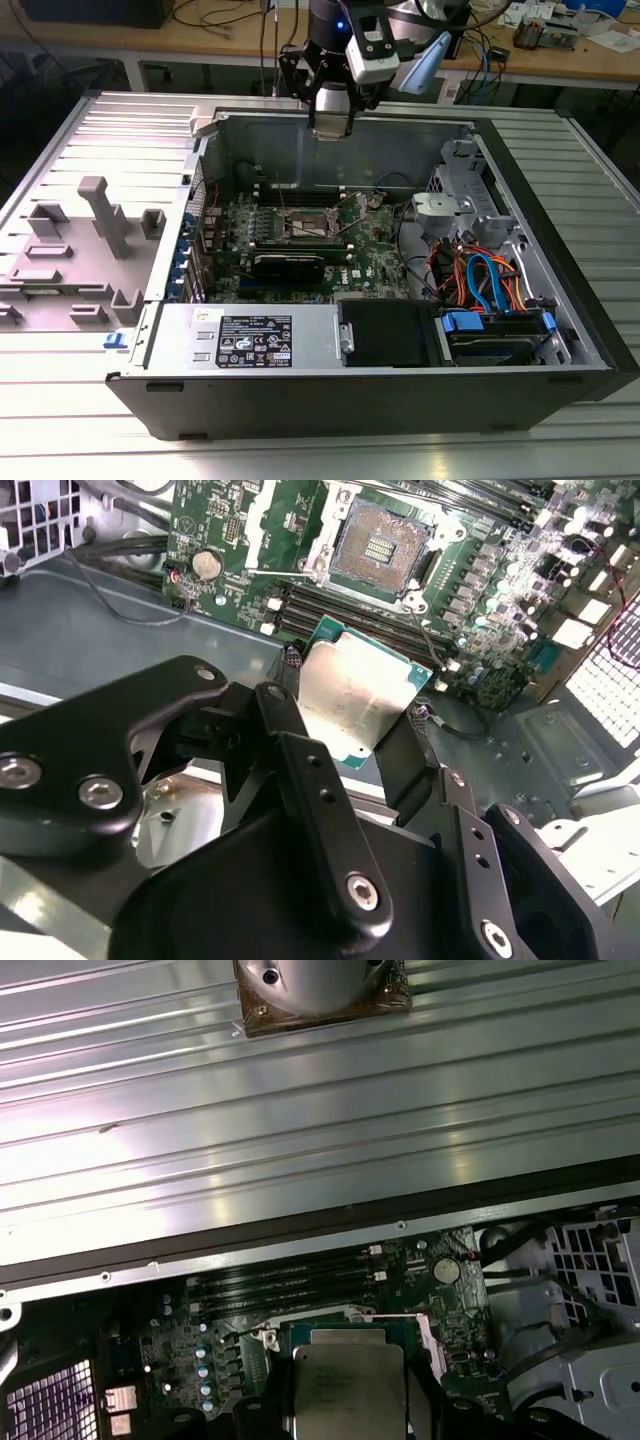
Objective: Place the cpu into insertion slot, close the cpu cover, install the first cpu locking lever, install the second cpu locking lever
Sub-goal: 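Place the cpu into insertion slot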
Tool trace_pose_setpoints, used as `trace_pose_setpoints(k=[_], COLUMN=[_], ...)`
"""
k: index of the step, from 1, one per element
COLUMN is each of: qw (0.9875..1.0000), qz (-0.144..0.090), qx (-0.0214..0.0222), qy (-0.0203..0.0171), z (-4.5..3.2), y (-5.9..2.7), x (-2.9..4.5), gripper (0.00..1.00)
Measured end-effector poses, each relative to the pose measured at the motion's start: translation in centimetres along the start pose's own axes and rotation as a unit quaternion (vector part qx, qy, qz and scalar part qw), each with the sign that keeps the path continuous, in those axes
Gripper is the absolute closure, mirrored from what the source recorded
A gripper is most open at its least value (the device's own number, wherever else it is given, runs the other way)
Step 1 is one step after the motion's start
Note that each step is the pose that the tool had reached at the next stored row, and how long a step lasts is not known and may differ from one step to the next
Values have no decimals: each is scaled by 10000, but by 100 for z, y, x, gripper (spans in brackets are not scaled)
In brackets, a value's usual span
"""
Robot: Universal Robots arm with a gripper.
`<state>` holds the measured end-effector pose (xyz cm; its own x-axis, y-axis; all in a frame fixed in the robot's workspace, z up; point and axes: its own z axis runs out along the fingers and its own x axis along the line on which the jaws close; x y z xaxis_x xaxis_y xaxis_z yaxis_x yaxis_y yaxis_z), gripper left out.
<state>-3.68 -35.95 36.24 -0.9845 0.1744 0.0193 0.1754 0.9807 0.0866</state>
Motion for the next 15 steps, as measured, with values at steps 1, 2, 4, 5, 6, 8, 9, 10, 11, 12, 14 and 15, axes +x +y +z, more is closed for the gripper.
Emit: trace_pose_setpoints(k=[1,2,4,5,6,8,9,10,11,12,14,15], qw=[10000,10000,10000,10000,10000,9998,9997,9995,9992,9989,9983,9979], qz=[0,0,0,0,48,181,259,328,400,460,586,653], qx=[1,1,3,7,7,6,4,3,2,1,-2,-1], qy=[0,0,0,-1,-6,-17,-24,-30,-36,-41,-52,-58], z=[-1,-1,-2,-1,2,8,13,17,20,22,27,30], y=[-9,-17,-32,-43,-48,-48,-49,-49,-50,-50,-51,-51], x=[-2,-4,-6,-8,-9,-10,-10,-10,-10,-10,-10,-10], gripper=[46,46,46,46,46,46,46,46,46,46,46,46])
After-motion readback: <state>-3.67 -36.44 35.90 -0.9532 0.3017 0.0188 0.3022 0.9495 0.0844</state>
